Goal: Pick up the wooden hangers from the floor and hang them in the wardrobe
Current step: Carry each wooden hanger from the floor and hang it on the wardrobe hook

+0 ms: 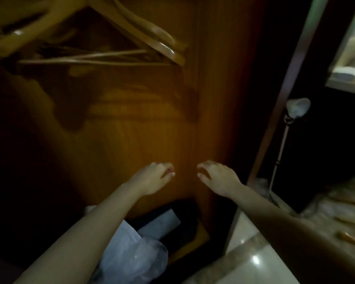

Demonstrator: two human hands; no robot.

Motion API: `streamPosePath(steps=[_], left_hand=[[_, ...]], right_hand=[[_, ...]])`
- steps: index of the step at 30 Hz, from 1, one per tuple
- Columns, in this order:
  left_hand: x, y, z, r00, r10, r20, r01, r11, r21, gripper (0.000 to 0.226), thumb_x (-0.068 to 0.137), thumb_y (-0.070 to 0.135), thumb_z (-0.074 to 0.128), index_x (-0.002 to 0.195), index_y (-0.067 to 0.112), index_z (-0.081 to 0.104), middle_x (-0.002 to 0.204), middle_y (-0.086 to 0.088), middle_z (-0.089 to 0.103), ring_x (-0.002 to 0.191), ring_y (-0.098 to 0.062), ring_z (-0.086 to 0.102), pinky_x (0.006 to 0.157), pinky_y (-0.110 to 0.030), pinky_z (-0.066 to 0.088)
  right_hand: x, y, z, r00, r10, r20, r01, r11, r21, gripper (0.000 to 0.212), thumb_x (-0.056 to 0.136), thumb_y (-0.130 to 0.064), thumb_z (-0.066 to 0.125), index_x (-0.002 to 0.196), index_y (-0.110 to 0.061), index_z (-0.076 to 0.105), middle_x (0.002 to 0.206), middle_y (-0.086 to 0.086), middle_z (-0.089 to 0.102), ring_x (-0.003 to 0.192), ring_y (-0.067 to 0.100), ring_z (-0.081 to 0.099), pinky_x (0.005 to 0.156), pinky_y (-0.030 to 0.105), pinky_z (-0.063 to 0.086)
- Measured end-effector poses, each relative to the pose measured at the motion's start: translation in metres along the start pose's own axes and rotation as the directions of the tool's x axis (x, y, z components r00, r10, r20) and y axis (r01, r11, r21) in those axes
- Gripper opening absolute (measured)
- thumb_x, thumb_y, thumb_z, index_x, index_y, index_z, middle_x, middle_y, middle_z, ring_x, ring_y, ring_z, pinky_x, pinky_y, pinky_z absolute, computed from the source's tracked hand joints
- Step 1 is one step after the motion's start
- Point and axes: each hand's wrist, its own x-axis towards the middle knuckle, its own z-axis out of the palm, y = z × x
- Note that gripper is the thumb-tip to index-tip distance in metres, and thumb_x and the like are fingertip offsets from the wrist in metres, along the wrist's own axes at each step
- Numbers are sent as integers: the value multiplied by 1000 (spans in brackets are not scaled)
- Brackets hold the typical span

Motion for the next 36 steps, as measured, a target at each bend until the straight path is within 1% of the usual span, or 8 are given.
streamPosePath(steps=[5,9,15,19,24,29,34,36], left_hand=[[16,40,91,972,92,215,-76,994,-84,29,97,35,43,117,18,57,110,-2,63,99,-18,59,88,-43,51],[19,78,169,920,142,365,-123,990,-74,28,96,36,44,113,19,57,106,0,64,93,-16,60,85,-40,51],[5,149,274,808,141,572,-114,990,-83,26,96,34,46,111,17,58,105,-6,64,93,-20,60,79,-35,51],[-13,208,334,747,87,659,-46,996,-79,26,95,33,46,111,16,58,106,-7,62,94,-21,59,84,-37,52],[-30,274,394,645,80,760,-51,997,-62,28,98,27,42,115,10,55,114,-7,58,95,-19,53,80,-28,46],[-23,309,431,585,66,808,-82,996,-22,24,98,26,43,112,11,56,112,-5,61,97,-17,58,86,-29,49],[2,340,459,518,73,852,-90,995,-31,14,98,25,43,97,17,53,105,-8,62,92,-17,57,74,-23,44],[20,354,469,508,75,858,-79,996,-40,12,98,26,43,95,19,53,107,-10,62,95,-20,59,72,-23,42]], right_hand=[[-87,80,56,962,208,178,-212,977,2,27,97,-34,40,116,-22,56,112,0,61,103,19,61,81,31,48],[-172,140,94,864,418,280,-437,900,4,31,97,-34,43,124,-24,54,120,-1,62,106,20,61,85,30,50],[-313,212,141,632,626,456,-719,693,45,34,96,-36,43,125,-23,54,126,3,59,111,22,58,91,32,47],[-412,241,167,436,696,570,-862,505,44,34,96,-32,43,125,-19,54,127,5,57,110,23,57,91,32,46],[-513,268,181,259,667,698,-934,357,5,35,96,-28,41,127,-16,53,130,7,55,115,22,54,95,28,43],[-573,298,170,141,707,693,-988,140,58,30,95,-26,45,121,-16,57,127,8,54,114,20,53,96,27,44],[-606,328,168,97,739,666,-990,1,143,28,96,-23,48,117,-9,60,121,10,60,99,17,56,69,6,39],[-606,342,166,92,729,679,-988,-20,155,29,96,-23,46,119,-11,59,121,9,59,94,13,52,72,12,39]])
